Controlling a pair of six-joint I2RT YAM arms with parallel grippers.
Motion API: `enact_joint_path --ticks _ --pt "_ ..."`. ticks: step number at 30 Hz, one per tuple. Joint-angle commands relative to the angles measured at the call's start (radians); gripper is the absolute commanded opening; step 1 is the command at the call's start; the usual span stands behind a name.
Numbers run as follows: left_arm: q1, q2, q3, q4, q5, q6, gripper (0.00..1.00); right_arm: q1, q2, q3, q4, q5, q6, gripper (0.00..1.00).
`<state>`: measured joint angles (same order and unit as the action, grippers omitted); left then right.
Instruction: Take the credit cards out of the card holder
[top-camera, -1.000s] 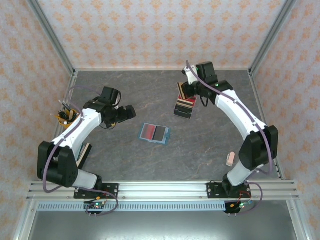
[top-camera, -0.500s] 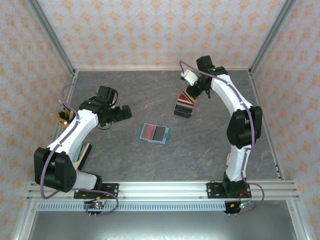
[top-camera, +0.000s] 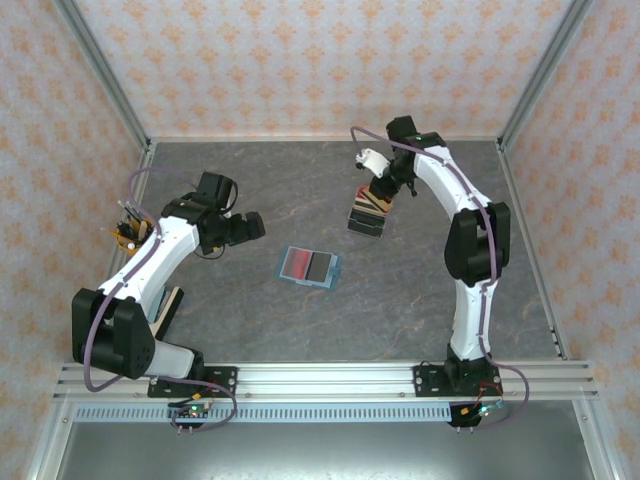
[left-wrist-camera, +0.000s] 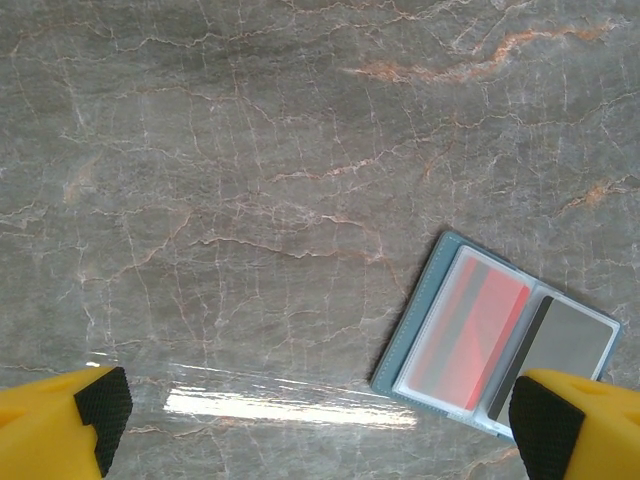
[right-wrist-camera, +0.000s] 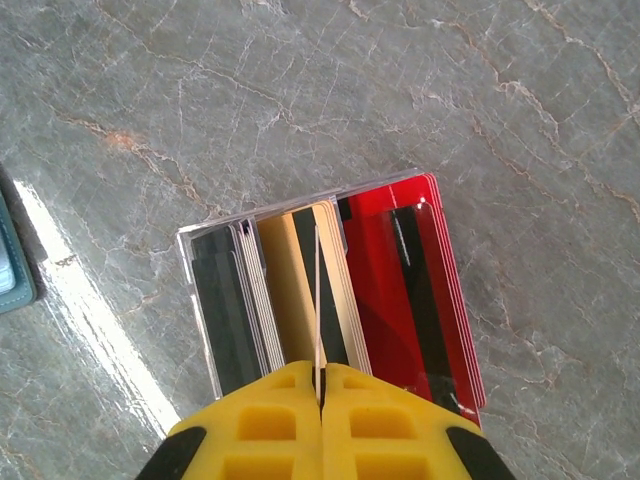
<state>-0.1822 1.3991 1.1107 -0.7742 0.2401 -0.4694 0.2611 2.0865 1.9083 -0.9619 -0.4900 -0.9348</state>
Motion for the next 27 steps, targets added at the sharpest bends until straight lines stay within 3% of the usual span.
enact_joint_path --ticks 1,6,19,23,27 --pt "0.006 0.010 0.024 -0.019 0.009 0.009 1.00 -0.001 0.018 0.026 -0.019 -0.001 -0.044 0.00" --pt "0.006 0.013 0.019 -0.016 0.019 0.009 1.00 -0.002 0.025 0.007 -0.009 -0.018 -0.064 0.02" --pt "0.006 0.003 0.014 -0.013 0.038 0.009 1.00 0.001 0.024 0.003 0.026 -0.028 -0.022 0.20" --pt "0.006 -0.002 0.005 -0.008 0.048 0.005 1.00 0.001 -0.034 -0.014 0.054 -0.043 0.047 0.20" --pt "0.006 -0.016 -0.021 0.018 0.085 -0.010 1.00 0.002 -0.117 -0.043 0.109 -0.042 0.263 0.24"
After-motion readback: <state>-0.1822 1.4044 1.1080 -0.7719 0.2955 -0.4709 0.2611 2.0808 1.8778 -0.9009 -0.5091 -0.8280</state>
